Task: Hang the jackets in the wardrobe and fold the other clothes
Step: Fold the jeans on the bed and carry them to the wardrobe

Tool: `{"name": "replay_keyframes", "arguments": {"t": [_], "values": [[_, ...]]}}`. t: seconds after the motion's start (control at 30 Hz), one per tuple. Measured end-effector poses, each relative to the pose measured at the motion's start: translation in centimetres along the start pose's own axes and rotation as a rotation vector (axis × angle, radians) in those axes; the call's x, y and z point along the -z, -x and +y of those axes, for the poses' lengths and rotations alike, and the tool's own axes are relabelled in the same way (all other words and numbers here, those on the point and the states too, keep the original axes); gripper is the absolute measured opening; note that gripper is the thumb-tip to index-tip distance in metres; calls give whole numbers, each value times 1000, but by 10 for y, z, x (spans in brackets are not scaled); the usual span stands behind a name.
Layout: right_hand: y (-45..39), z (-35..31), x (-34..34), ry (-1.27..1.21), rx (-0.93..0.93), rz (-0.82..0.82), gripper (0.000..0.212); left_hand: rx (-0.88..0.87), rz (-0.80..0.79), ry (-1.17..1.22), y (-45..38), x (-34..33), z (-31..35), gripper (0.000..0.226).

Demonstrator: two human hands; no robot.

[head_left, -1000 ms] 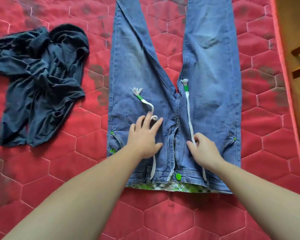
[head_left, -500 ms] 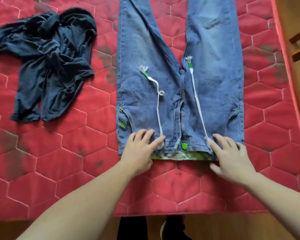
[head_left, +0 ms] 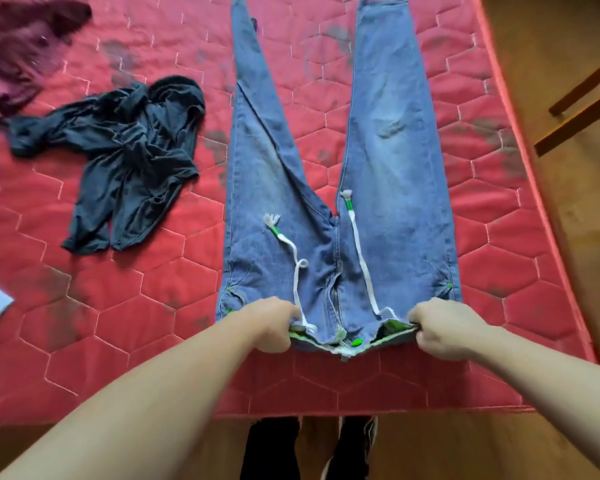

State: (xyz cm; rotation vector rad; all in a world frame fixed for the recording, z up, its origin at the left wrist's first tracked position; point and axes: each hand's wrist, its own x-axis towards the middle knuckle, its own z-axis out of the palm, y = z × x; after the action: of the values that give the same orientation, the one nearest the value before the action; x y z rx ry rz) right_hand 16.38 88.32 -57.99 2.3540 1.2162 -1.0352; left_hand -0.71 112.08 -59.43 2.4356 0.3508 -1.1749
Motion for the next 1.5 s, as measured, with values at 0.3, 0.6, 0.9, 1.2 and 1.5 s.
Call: {"name": "replay_keyframes", "arguments": {"t": [0.3, 0.6, 0.9, 1.2, 1.5], "values": [[-24, 0, 45, -2, -48, -176, 8, 15, -107, -87, -12, 62, -6, 13], [-86, 26, 142, 19, -236, 226, 9, 113, 379, -60, -50, 156, -53, 9], [-190, 43, 197, 163, -270, 128, 8, 131, 426, -108, -123, 210, -92, 4], [-282, -62, 206, -211, 153, 541, 26, 38, 632, 201, -164, 176, -145, 30], [-354, -91, 220, -424, 49, 506, 43, 251, 815, 97, -206, 176, -183, 60]]}}
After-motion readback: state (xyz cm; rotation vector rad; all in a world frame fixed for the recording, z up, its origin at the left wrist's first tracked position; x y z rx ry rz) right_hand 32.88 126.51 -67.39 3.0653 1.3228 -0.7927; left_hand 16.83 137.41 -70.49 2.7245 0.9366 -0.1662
